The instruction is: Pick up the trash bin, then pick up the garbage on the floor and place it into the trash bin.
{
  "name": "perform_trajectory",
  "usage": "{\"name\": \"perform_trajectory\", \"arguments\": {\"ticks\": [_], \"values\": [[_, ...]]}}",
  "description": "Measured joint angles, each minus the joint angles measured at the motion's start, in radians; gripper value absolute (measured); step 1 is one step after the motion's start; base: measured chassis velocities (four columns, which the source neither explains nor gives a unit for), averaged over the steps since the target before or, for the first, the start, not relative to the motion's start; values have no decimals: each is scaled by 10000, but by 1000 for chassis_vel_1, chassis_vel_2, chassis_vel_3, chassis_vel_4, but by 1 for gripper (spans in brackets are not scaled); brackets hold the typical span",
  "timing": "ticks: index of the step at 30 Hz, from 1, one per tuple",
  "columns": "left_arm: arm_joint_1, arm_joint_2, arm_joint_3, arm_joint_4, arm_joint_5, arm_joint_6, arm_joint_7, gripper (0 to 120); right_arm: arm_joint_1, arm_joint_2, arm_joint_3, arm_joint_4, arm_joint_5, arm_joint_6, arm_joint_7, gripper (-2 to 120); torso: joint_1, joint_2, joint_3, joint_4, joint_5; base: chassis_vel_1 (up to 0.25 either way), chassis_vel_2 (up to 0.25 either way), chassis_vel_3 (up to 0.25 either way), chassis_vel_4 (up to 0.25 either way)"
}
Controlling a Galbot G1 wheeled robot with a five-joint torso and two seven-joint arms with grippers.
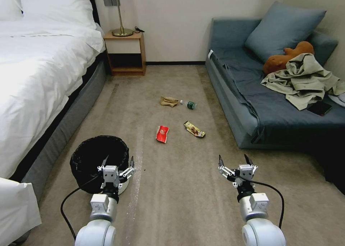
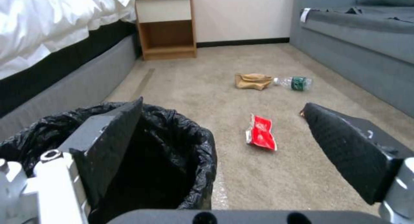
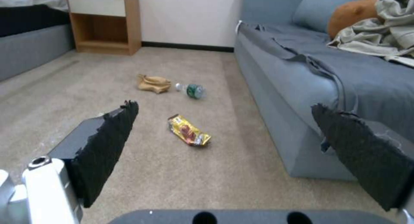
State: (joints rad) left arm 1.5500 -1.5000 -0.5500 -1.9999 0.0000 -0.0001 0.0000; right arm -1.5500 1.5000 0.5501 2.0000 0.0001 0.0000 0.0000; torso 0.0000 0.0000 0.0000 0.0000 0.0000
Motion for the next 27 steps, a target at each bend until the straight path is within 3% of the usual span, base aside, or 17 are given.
{"name": "perform_trajectory", "arguments": {"ticks": [27], "values": [[0,0,0,0,0,-6,0,100,-7,0,5,0,0,12,0,100,0,0,0,0,0,0,0,0,0]]}}
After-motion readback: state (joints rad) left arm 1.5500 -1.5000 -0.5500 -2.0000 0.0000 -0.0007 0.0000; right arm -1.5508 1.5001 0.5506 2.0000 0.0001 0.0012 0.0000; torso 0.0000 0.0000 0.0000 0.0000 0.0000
